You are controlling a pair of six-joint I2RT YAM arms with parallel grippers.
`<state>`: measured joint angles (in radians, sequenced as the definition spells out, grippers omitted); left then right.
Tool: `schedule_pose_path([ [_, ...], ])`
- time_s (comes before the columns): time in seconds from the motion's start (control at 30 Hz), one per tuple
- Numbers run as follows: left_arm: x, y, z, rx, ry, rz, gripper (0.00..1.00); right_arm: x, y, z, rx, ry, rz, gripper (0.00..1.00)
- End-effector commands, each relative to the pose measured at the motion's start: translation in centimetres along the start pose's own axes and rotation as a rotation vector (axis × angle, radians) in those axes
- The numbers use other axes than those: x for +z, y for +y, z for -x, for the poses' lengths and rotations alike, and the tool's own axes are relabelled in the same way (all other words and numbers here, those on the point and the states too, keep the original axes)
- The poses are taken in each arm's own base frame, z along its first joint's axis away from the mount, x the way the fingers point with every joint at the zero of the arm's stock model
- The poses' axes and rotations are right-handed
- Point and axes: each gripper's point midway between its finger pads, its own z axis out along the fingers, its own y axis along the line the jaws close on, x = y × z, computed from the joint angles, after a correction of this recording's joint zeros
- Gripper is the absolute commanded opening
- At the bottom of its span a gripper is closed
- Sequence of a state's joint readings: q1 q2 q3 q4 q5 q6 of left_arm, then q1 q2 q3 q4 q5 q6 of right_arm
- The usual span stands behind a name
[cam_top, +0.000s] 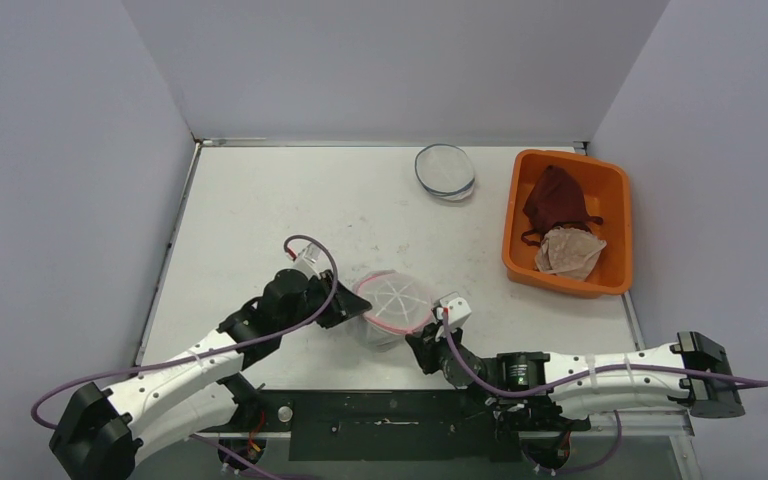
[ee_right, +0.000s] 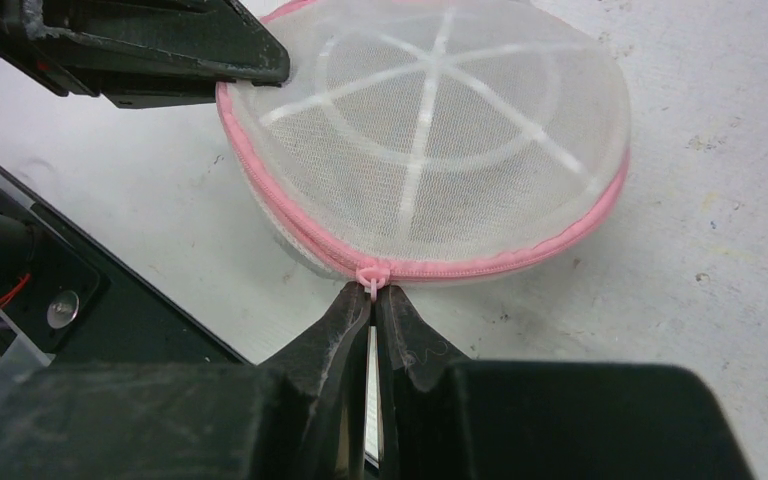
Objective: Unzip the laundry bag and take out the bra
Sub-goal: Unzip the laundry bag at the center of the board.
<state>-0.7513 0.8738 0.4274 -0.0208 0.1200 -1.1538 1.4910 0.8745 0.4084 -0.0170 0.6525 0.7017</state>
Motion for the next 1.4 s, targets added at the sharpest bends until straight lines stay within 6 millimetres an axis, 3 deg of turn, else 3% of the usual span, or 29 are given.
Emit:
schedule_pose_path([
  [0.0,-0.2,-4.0,1.4,0.068,-0.004,-0.103,0.48,0.0,-1.2,0.4,-0.001,-0.034,-0.052,0.05],
  [0.03,-0.5,-4.2,1.4,0.074,0.004,-0.086,0.65,0.1,-1.0,0.5,0.004,-0.037,-0.044,0.05],
  [0.17,-2.9,-3.8,1.3,0.085,-0.018,-0.024,1.00,0.5,0.6,1.2,0.010,-0.050,-0.002,0.05],
  [0.4,-6.7,-1.6,-2.2,0.049,0.018,-0.002,0.96,1.9,3.8,1.8,-0.026,-0.049,0.069,0.05],
  [0.7,-6.0,-3.2,-4.9,0.038,0.069,-0.041,0.96,3.5,7.7,2.0,-0.073,-0.029,0.152,0.05],
  [0.87,-4.9,-2.8,-4.0,0.031,0.011,0.002,1.00,3.3,9.2,2.2,-0.087,-0.035,0.215,0.05],
  [1.0,-4.3,-2.4,-2.2,-0.015,-0.094,0.020,0.83,2.7,9.8,2.1,-0.091,-0.038,0.256,0.05],
  [1.13,-4.0,-2.3,-0.7,-0.025,-0.153,0.037,0.74,2.5,9.7,1.7,-0.096,-0.027,0.266,0.05],
  [1.27,-3.2,-2.4,-0.1,-0.033,-0.155,0.035,0.67,2.3,9.5,1.5,-0.093,-0.024,0.266,0.05],
  [1.37,-2.7,-2.2,0.0,-0.033,-0.141,0.041,0.54,2.3,9.3,1.6,-0.092,-0.028,0.257,0.05],
])
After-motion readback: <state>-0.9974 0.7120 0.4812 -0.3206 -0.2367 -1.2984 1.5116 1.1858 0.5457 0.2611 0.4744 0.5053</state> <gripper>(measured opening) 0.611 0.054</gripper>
